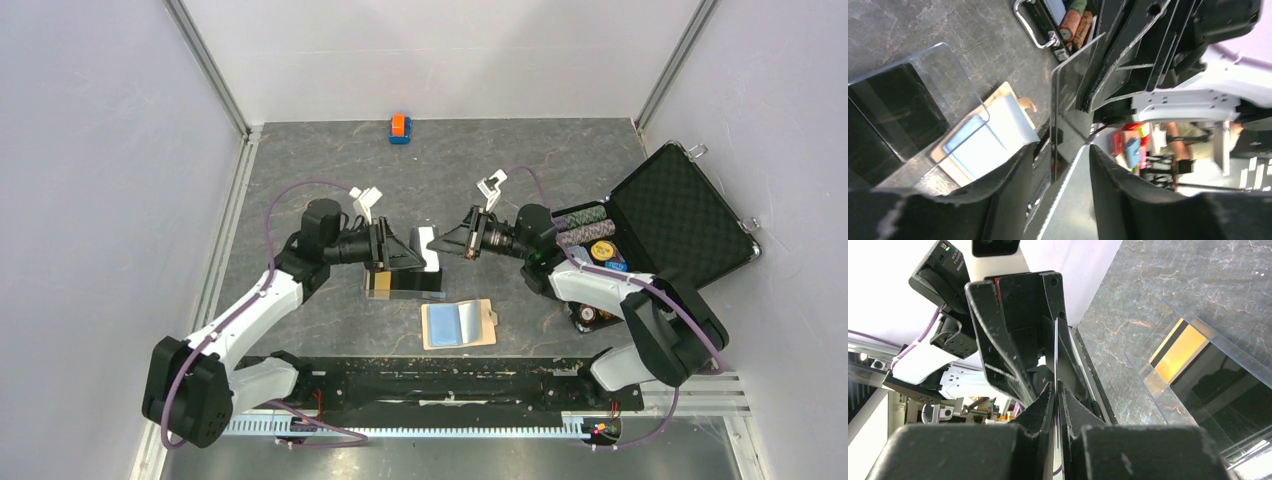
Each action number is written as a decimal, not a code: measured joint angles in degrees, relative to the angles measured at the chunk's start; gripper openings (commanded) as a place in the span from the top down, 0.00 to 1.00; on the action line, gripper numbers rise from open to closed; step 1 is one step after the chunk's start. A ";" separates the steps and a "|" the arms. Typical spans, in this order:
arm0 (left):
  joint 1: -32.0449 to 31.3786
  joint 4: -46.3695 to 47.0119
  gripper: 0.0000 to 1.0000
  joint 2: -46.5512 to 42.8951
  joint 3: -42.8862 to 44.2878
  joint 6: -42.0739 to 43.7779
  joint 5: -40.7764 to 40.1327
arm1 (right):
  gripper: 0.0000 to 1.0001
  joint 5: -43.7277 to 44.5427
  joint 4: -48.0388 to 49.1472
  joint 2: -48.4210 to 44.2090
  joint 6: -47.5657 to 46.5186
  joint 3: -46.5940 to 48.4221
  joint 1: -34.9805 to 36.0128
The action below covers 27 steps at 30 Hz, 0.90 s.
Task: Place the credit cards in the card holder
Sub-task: Place the credit card in the storage box.
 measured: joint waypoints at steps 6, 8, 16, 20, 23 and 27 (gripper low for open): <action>3.93 11.37 0.82 0.04 -4.31 -8.33 5.27 | 0.90 -0.07 0.57 -0.04 0.98 -1.33 -0.31; 4.35 14.93 0.93 0.81 -4.39 -10.29 7.41 | 0.88 -0.17 1.03 -0.24 1.38 -1.33 -0.57; 4.63 23.54 0.74 3.58 -5.01 -16.04 11.65 | 0.71 -0.33 1.77 -0.63 1.40 -1.31 -1.05; 4.44 25.92 0.71 3.96 -4.98 -17.42 12.35 | 0.68 -0.59 1.73 -0.63 1.40 -1.31 -0.87; 4.39 26.95 0.90 4.61 -4.96 -18.08 13.09 | 0.79 -0.94 1.75 -0.63 1.42 -1.31 -0.79; 4.42 26.53 0.98 5.55 -4.96 -18.38 13.18 | 0.99 -1.27 2.84 -0.66 1.88 -1.31 -0.81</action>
